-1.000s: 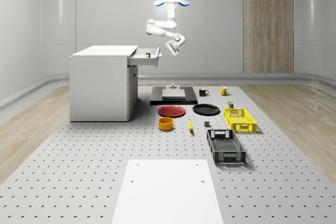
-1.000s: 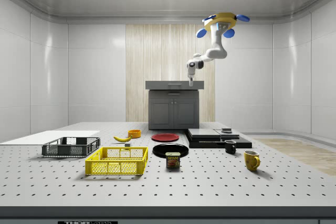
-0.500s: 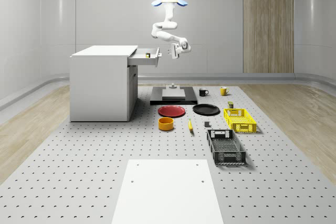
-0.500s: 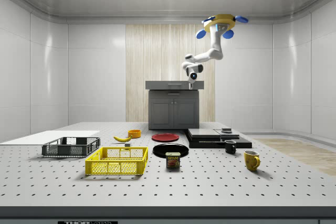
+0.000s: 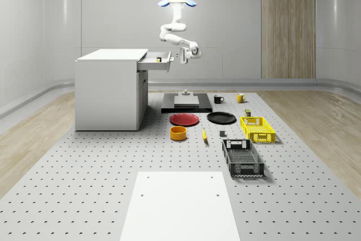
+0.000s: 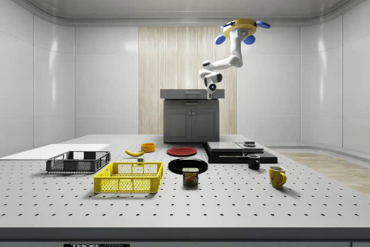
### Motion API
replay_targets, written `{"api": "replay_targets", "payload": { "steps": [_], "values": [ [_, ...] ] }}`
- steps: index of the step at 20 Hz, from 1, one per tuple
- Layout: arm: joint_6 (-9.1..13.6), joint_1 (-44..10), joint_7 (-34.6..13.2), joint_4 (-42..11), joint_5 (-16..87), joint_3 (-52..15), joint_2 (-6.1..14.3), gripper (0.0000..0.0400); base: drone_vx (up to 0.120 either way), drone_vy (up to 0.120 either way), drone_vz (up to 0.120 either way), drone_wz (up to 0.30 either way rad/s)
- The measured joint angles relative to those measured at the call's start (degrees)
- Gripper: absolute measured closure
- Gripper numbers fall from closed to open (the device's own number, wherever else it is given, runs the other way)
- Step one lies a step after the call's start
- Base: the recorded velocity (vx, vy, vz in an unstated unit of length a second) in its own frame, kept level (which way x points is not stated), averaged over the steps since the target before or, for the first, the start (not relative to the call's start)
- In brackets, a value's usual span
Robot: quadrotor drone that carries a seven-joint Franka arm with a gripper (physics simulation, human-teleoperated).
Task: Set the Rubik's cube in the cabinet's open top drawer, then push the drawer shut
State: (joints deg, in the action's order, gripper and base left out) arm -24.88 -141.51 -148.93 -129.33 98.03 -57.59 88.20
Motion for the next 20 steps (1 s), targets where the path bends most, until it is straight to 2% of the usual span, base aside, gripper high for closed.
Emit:
{"api": "replay_targets", "payload": {
  "steps": [8,15,19,20],
  "values": [
    [-0.61,-1.10,-0.42,0.49,-1.09,0.53,0.83,0.0295,0.000,-0.100,0.000,0.000],
    [-1.97,1.09,1.15,-1.58,0.79,1.90,2.91,0.0295,0.000,0.000,0.000,0.000],
    [-2.81,3.60,2.96,-3.55,3.28,2.95,4.41,0.0295,0.000,0.000,0.000,0.000],
    [-3.04,4.36,4.75,-3.96,4.37,3.09,4.92,0.0297,0.000,0.000,0.000,0.000]
  ]
}}
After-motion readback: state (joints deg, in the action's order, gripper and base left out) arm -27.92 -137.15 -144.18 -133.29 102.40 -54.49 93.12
